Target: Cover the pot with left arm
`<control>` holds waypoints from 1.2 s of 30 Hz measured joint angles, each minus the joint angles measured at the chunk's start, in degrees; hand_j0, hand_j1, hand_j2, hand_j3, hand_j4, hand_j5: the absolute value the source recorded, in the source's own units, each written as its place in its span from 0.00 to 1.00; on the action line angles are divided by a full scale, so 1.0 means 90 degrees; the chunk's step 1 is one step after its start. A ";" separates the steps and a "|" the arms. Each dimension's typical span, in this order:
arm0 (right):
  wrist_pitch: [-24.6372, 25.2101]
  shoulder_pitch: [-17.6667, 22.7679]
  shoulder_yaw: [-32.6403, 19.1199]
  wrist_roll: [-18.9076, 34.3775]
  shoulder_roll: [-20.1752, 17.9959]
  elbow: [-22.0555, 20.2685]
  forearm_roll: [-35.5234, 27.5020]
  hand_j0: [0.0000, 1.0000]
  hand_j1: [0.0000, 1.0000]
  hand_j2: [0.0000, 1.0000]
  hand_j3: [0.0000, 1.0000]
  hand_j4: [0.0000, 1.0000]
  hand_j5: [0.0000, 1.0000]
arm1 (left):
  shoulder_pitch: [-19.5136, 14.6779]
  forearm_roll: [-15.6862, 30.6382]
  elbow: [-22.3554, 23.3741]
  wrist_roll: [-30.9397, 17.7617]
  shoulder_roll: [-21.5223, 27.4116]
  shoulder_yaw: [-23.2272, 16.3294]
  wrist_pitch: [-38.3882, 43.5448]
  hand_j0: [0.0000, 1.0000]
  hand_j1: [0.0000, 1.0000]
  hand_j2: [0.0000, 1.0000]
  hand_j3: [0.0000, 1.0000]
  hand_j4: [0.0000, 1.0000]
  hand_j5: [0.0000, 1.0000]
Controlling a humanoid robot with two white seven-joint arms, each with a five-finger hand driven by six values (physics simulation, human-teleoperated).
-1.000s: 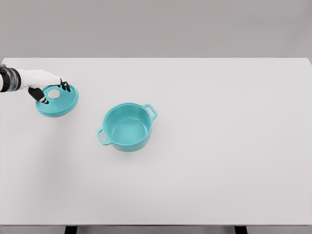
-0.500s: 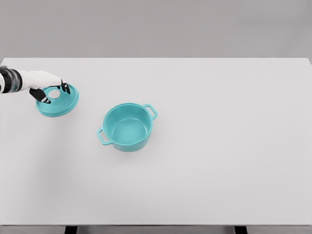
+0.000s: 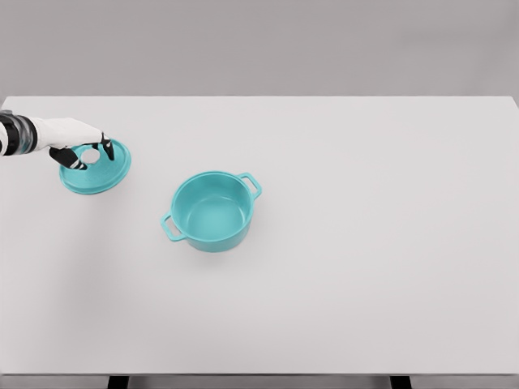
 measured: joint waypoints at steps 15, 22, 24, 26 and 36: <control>0.0000 0.0000 0.0000 0.0000 0.0000 0.0000 0.0000 1.00 1.00 1.00 1.00 1.00 1.00 | 0.0000 0.0028 -0.0024 -0.0021 0.0030 -0.0038 -0.0050 0.47 0.47 0.47 0.47 0.47 0.47; 0.0000 0.0000 0.0000 0.0001 0.0000 -0.0001 0.0000 1.00 1.00 1.00 1.00 1.00 1.00 | -0.0029 0.0044 -0.0053 -0.0028 0.0072 -0.0048 -0.0105 0.47 0.47 0.47 0.47 0.47 0.47; 0.0000 0.0000 0.0000 0.0000 0.0000 -0.0001 0.0000 1.00 1.00 1.00 1.00 1.00 1.00 | -0.0039 0.0044 -0.0074 -0.0029 0.0097 -0.0050 -0.0113 0.47 0.47 0.47 0.47 0.47 0.47; 0.0000 0.0000 0.0000 0.0000 0.0000 0.0000 0.0000 1.00 1.00 1.00 1.00 1.00 1.00 | -0.0058 0.0043 -0.0085 -0.0030 0.0112 -0.0051 -0.0115 0.47 0.47 0.47 0.47 0.47 0.47; 0.0000 0.0000 0.0000 0.0000 0.0000 -0.0001 0.0000 1.00 1.00 1.00 1.00 1.00 1.00 | -0.0146 0.0041 -0.0653 -0.0030 0.0428 -0.0043 -0.0122 0.47 0.47 0.47 0.47 0.47 0.47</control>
